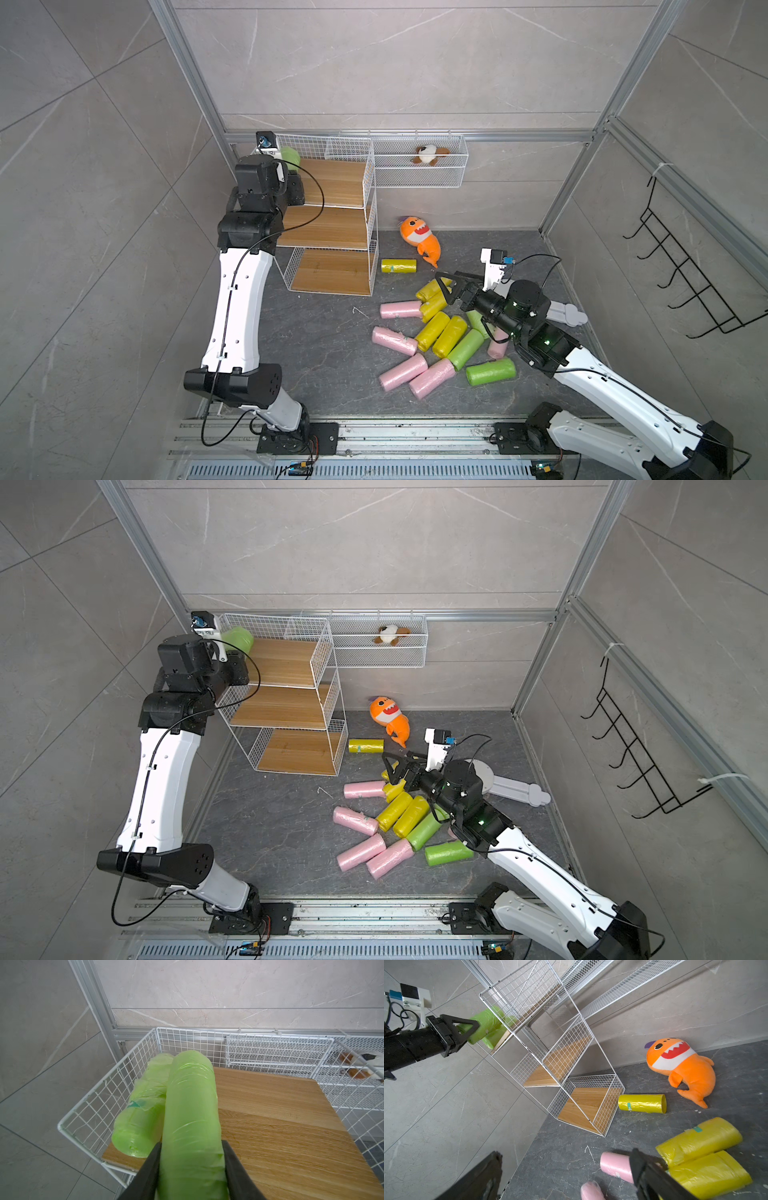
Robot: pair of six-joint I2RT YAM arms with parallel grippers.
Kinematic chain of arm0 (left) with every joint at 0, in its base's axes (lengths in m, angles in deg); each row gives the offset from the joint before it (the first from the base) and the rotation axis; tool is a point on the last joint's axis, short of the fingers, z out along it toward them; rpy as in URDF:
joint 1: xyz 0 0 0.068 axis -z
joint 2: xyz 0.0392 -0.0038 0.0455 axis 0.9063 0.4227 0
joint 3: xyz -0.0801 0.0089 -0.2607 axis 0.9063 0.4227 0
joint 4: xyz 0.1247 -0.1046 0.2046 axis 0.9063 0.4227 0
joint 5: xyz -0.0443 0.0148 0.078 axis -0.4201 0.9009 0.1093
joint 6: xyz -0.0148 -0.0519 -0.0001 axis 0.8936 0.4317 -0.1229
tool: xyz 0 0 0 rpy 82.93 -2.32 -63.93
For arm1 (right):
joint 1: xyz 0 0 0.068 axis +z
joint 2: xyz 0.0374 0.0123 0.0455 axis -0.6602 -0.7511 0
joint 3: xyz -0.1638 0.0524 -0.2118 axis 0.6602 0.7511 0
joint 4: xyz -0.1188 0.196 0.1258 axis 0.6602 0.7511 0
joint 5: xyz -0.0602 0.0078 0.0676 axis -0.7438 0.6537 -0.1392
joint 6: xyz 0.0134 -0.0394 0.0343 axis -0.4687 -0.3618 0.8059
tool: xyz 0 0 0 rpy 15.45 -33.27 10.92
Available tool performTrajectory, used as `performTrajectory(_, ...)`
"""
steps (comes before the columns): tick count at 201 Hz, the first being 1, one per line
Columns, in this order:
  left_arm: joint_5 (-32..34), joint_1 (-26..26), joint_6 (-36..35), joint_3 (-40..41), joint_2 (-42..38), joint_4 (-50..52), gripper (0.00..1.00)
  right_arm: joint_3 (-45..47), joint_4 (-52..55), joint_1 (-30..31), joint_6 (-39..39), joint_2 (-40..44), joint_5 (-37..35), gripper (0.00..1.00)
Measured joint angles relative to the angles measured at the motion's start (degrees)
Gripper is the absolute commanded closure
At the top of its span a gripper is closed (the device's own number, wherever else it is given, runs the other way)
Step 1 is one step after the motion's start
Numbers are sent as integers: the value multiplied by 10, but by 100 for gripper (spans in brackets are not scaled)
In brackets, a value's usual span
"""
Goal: Sort the rolls of trash bags by color and place them on the shelf
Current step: Place the roll of trash bags on the shelf.
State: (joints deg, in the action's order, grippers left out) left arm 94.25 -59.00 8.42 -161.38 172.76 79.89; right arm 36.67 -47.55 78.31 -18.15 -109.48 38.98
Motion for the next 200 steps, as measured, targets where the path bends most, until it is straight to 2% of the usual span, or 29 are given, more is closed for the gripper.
performTrajectory(16, -13, -6, -7, -1, 12, -4, 100, 3, 0, 0, 0, 0, 0, 0)
performTrajectory(75, -18, -12, -31, -9, 45, -9, 81, 8, 1, 0, 2, -16, 0, 0)
performTrajectory(142, 7, -12, -53, -9, 48, -24, 61, 9, 1, 0, 2, -23, 0, 0)
performTrajectory(200, 12, -12, -56, -5, 46, -35, 51, 9, 1, 0, 3, -27, 1, 0)
